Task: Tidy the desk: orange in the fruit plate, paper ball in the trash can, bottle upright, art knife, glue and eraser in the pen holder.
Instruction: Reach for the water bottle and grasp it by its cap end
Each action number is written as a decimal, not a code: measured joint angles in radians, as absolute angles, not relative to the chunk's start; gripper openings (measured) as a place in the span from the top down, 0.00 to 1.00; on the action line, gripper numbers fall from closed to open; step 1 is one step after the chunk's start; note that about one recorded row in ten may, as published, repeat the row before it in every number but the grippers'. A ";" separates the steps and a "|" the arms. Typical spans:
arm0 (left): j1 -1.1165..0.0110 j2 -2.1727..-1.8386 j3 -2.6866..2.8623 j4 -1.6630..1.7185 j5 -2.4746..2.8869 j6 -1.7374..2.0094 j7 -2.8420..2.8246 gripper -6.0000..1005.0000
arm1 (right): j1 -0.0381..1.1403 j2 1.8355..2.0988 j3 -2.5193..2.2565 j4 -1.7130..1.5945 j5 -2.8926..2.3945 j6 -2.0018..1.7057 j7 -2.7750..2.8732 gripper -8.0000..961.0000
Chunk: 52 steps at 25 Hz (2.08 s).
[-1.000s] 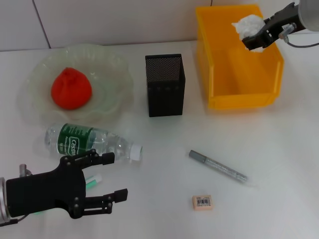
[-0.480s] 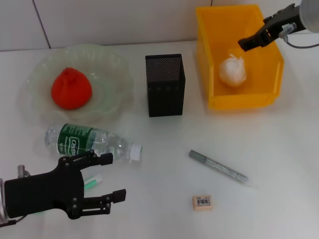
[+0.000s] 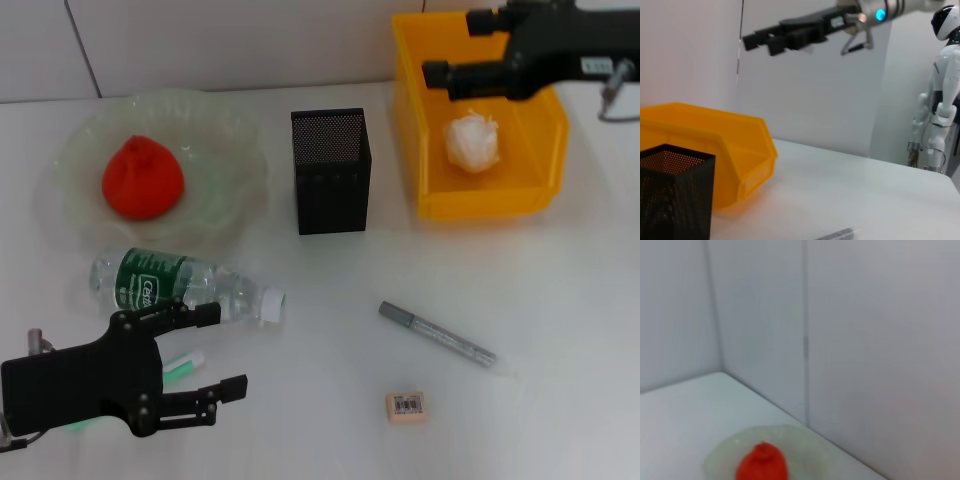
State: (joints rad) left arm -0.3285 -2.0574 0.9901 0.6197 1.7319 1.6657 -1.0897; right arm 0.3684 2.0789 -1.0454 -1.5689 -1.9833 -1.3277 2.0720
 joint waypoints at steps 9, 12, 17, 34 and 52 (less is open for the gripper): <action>-0.327 -2.060 0.901 0.651 1.727 1.710 -0.990 0.14 | 0.208 2.074 -0.940 -1.222 -1.612 -1.547 1.642 0.12; -0.348 -2.058 0.905 0.700 1.740 1.681 -1.009 0.14 | 0.218 2.071 -0.813 -1.035 -1.605 -1.700 1.487 0.12; -0.399 -2.060 0.911 0.755 1.788 1.659 -1.015 0.14 | 0.232 2.007 -0.750 -0.720 -1.643 -1.830 1.232 0.12; -0.636 -2.074 1.372 0.952 2.130 1.272 -1.203 0.17 | 0.207 1.982 -0.742 -0.504 -1.777 -1.841 1.070 0.13; -0.649 -2.079 1.503 0.978 2.235 1.200 -1.269 0.19 | 0.197 1.996 -0.715 -0.493 -1.773 -1.843 1.082 0.13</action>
